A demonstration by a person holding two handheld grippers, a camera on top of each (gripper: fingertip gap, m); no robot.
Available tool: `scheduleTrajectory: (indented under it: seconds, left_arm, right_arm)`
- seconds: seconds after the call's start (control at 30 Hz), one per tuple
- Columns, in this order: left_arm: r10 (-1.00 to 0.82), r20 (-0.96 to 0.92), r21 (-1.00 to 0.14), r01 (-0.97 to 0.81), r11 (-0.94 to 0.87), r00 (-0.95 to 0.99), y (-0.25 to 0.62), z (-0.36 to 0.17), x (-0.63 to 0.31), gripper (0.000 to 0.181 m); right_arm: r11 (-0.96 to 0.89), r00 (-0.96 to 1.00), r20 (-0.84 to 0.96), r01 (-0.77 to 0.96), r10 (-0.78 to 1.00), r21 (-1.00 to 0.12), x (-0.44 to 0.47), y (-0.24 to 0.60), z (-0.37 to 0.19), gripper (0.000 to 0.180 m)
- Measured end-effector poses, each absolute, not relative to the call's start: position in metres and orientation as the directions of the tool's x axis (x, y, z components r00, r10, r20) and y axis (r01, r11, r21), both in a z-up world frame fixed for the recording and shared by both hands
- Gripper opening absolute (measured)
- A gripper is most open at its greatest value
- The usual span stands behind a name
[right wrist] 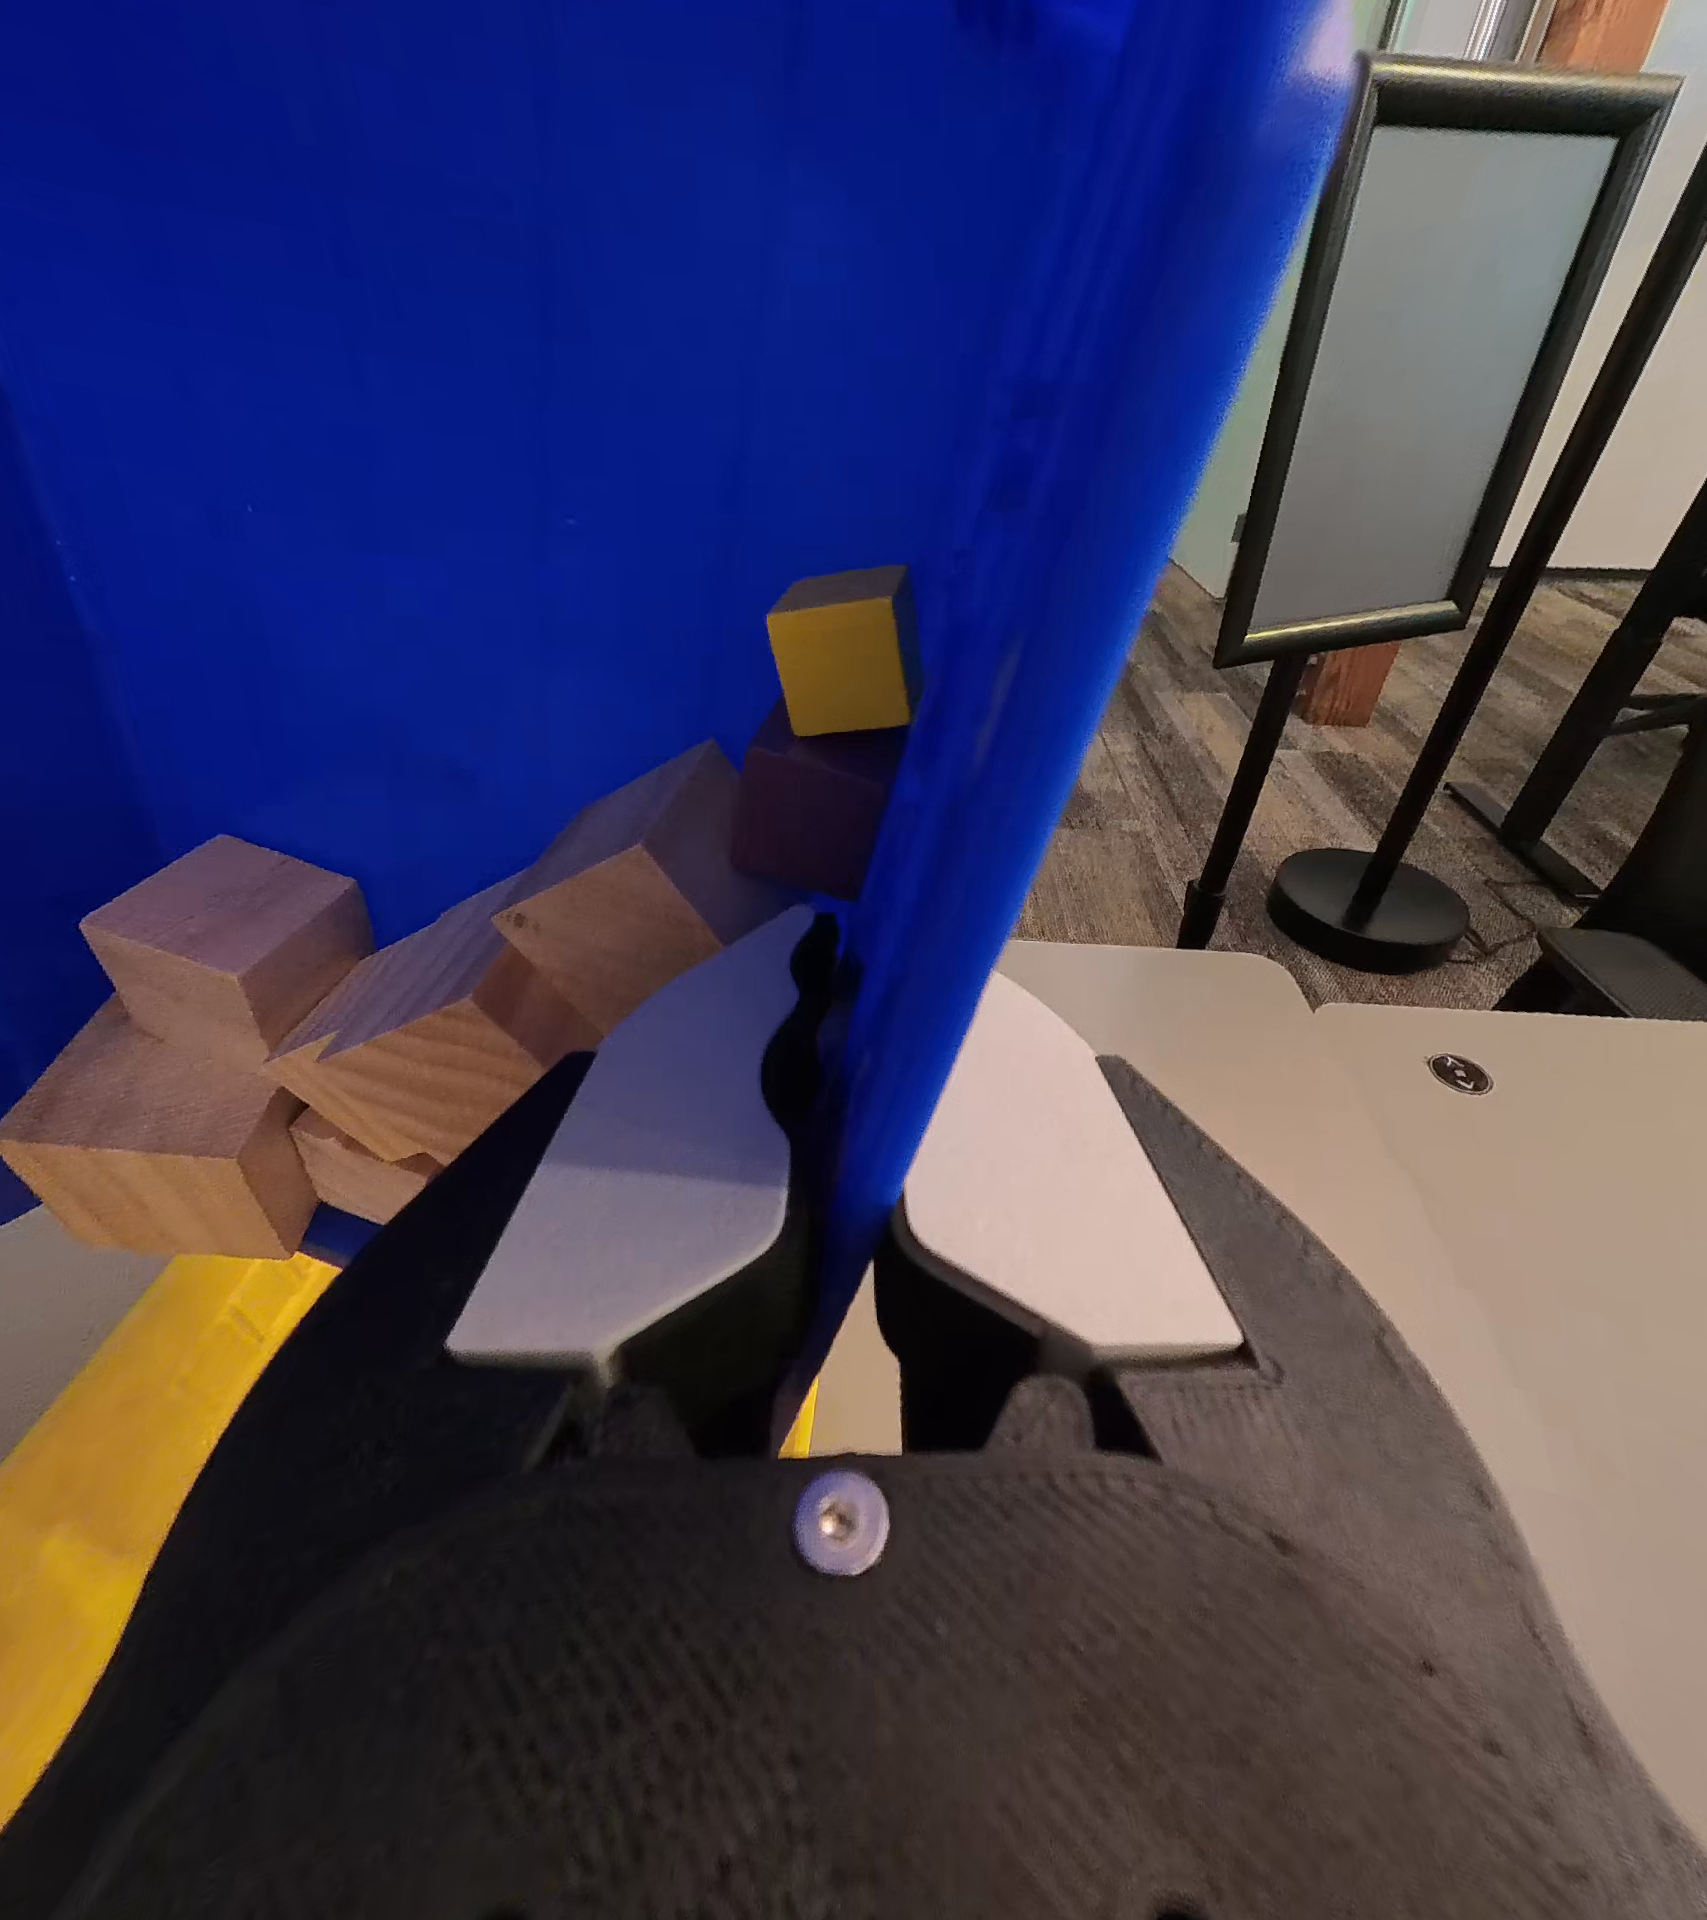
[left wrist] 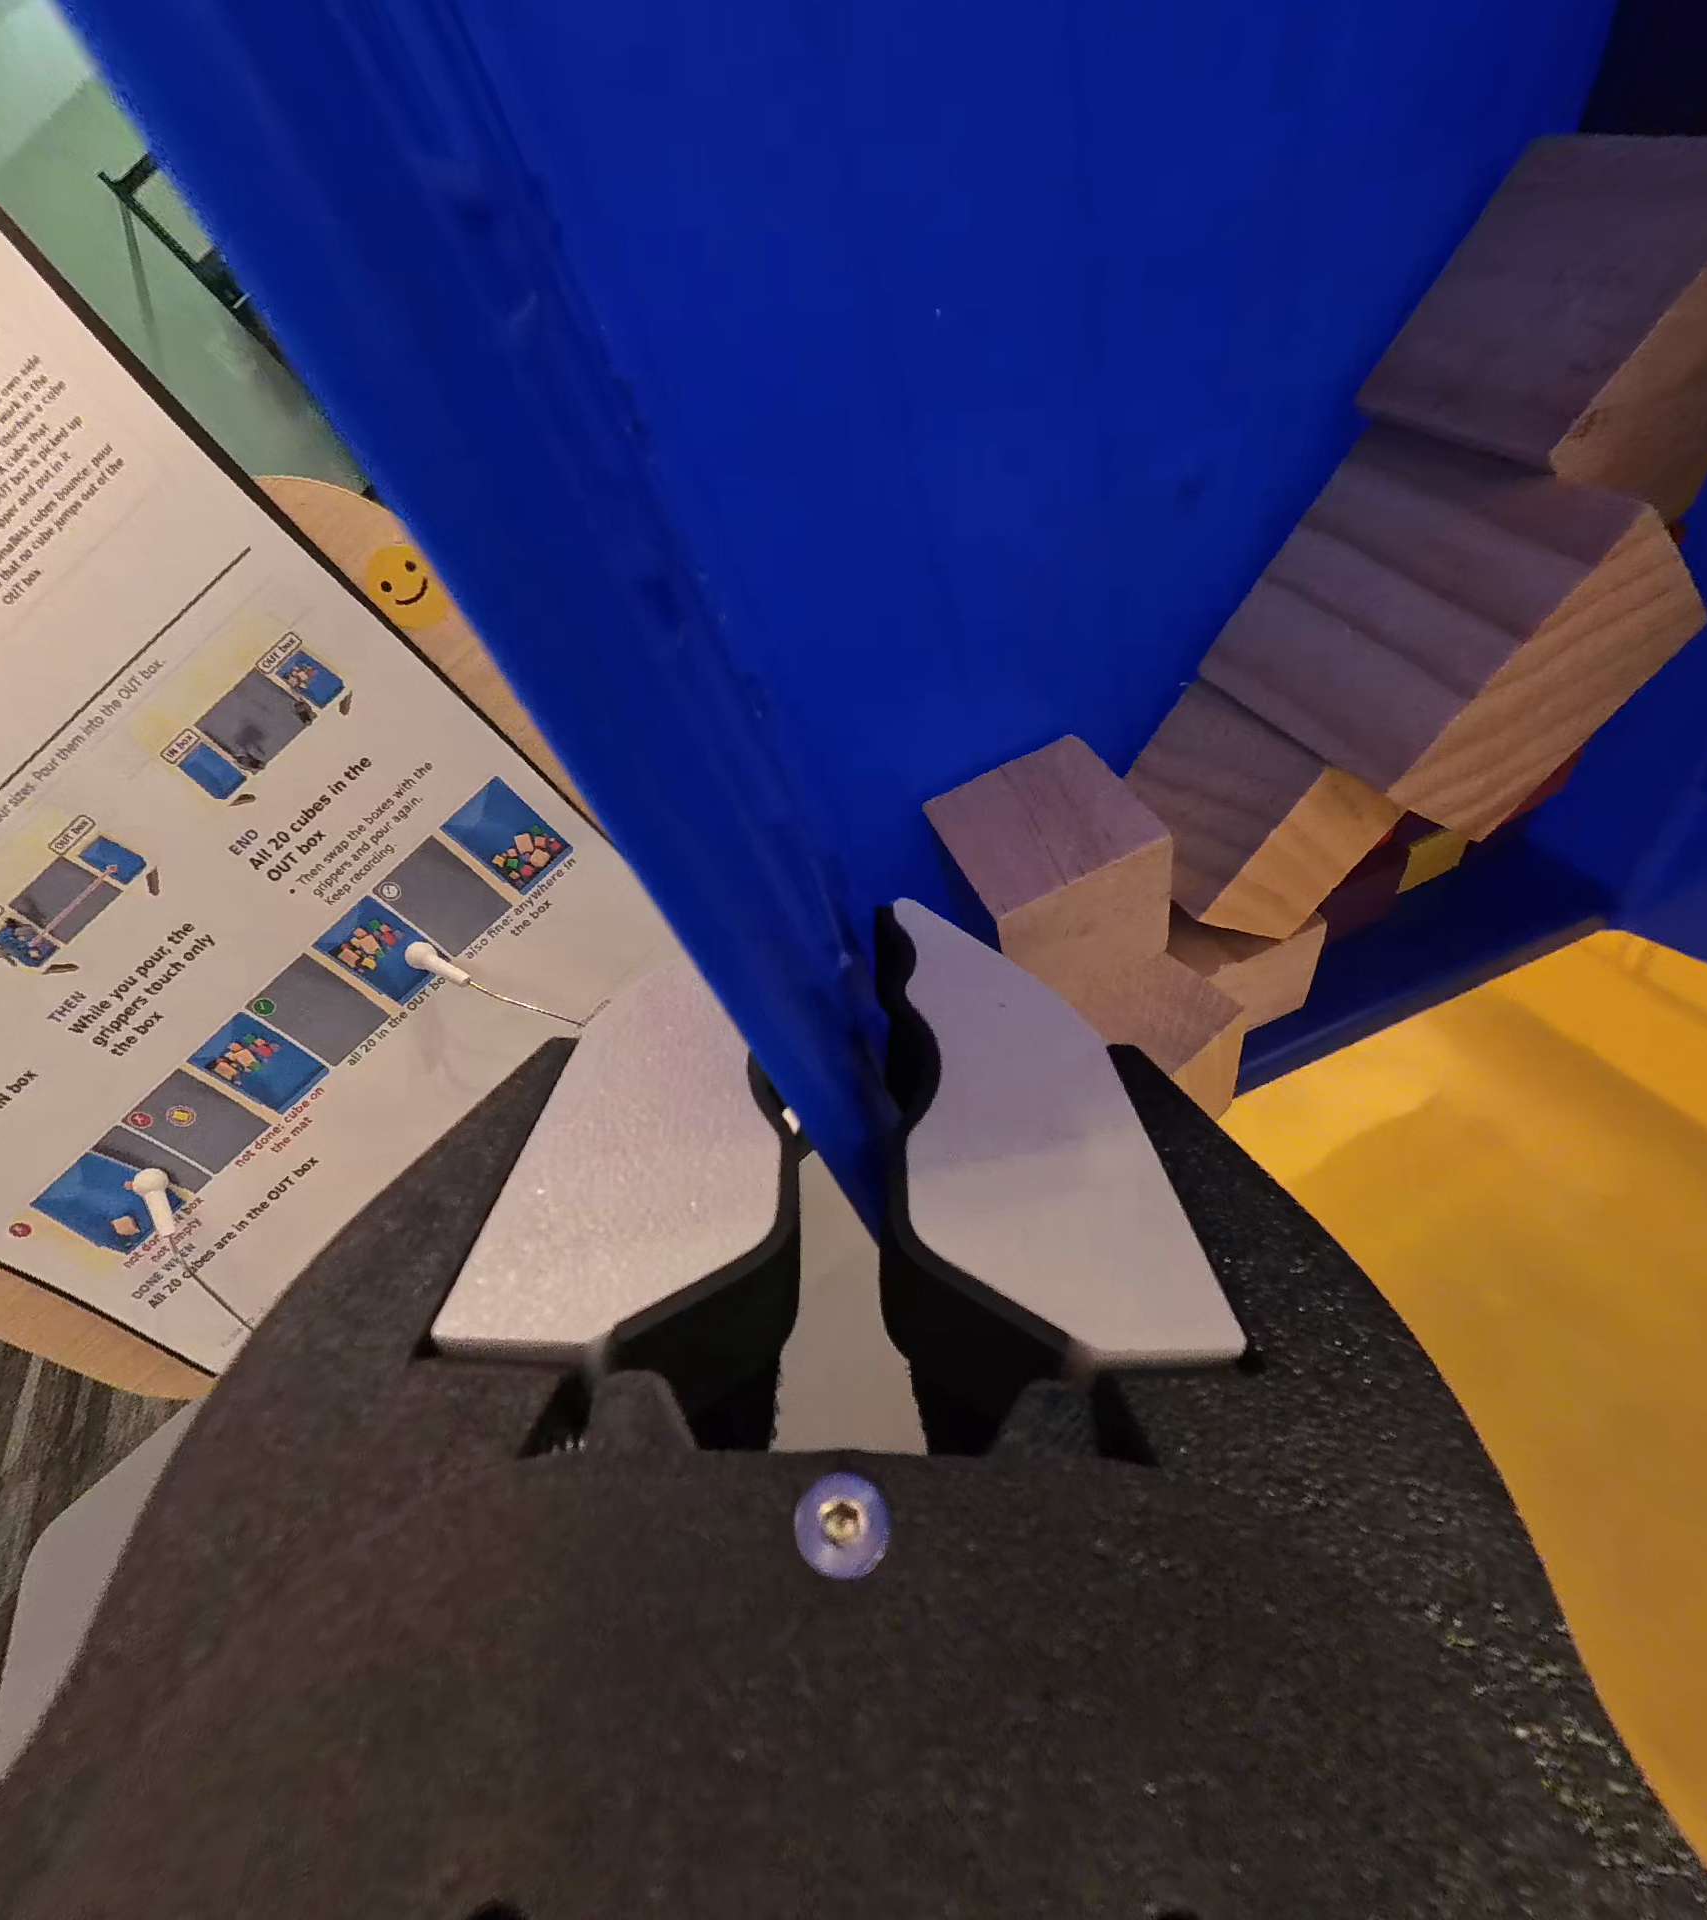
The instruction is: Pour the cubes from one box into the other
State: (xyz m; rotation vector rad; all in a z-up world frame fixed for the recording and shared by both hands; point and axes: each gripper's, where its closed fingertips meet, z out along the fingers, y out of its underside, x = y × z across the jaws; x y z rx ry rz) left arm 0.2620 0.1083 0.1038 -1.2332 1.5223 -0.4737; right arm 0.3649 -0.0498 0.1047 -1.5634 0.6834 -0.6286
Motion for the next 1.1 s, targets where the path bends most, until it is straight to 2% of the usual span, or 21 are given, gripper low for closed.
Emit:
scheduleTrajectory:
  seconds: [0.37,1.1]
  left_arm:
    - [-0.883,-0.463,-0.808,-0.449,0.382,0.080,0.102,0.099,0.263,0.012]
    - [-0.891,-0.447,-0.823,-0.428,0.373,0.084,0.100,0.103,0.255,0.013]
  right_arm:
    - [-0.046,0.657,0.050,0.024,-0.752,-0.999,0.366,-0.056,0.113,0.004]
    - [-0.049,0.651,0.077,0.061,-0.755,-0.997,0.358,-0.058,0.124,0.005]
